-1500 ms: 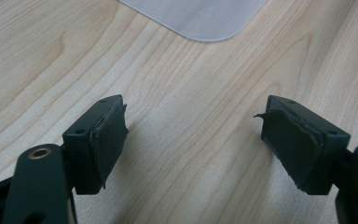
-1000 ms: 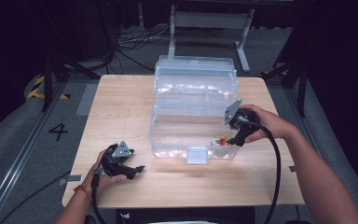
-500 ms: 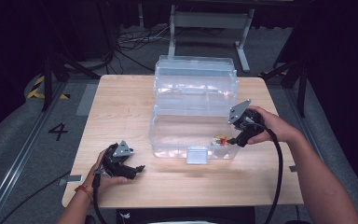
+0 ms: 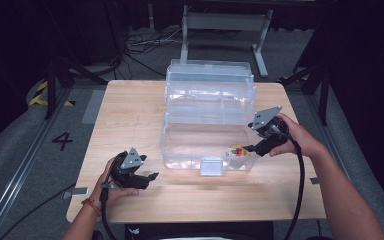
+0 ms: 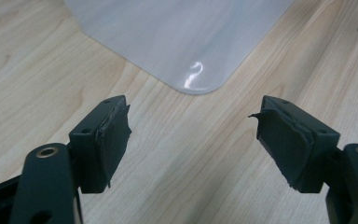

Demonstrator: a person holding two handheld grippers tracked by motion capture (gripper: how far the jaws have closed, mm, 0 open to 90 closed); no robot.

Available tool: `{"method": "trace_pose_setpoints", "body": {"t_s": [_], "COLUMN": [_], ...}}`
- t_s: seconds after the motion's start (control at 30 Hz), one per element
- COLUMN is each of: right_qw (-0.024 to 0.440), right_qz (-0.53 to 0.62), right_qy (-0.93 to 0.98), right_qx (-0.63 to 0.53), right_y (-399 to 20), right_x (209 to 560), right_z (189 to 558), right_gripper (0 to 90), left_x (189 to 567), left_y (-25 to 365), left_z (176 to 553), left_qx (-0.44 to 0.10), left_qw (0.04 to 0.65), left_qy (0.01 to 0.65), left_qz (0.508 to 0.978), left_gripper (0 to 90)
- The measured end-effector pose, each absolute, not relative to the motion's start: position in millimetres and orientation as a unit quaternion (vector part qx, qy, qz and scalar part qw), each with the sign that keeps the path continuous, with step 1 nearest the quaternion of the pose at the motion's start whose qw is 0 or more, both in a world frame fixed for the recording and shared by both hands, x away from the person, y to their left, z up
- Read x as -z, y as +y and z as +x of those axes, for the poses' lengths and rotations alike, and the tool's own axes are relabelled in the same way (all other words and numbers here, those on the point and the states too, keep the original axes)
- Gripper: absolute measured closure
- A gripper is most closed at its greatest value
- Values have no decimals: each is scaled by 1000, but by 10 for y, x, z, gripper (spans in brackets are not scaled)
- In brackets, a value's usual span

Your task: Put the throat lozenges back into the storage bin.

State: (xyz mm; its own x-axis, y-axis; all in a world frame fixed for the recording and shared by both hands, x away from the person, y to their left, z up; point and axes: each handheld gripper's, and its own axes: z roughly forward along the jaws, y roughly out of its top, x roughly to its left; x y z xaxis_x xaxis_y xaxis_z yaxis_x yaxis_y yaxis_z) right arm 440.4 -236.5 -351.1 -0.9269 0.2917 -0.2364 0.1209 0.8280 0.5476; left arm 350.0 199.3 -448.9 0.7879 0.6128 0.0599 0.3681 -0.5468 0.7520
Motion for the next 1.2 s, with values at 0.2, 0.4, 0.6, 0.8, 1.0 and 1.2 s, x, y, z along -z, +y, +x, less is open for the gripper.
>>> {"method": "trace_pose_setpoints", "body": {"t_s": [0.2,0.4,0.6,0.8,1.0,1.2], "right_qw": [161,172,190,202,215,218], "right_qz": [118,127,135,145,156,161], "right_qy": [933,920,910,902,892,889], "right_qx": [-299,-329,-343,-354,-365,-369], "right_y": [-2402,-2419,-2431,-2451,-2468,-2464], "right_x": [3456,3364,3274,3205,3123,3076], "right_z": [4379,4381,4408,4450,4509,4589], "right_gripper": [210,210,227,246,256,260], "left_x": [4343,4194,4034,3969,3871,3868], "left_y": [1936,1847,1741,1679,1564,1468], "left_z": [3469,3444,3408,3414,3473,3539], "left_qx": [-171,-177,-183,-185,-185,-180], "left_qw": [394,403,401,395,400,401], "left_qy": [268,252,228,216,200,190], "left_qz": [862,862,868,873,875,878], "left_gripper": [259,260,268,276,275,308]}}
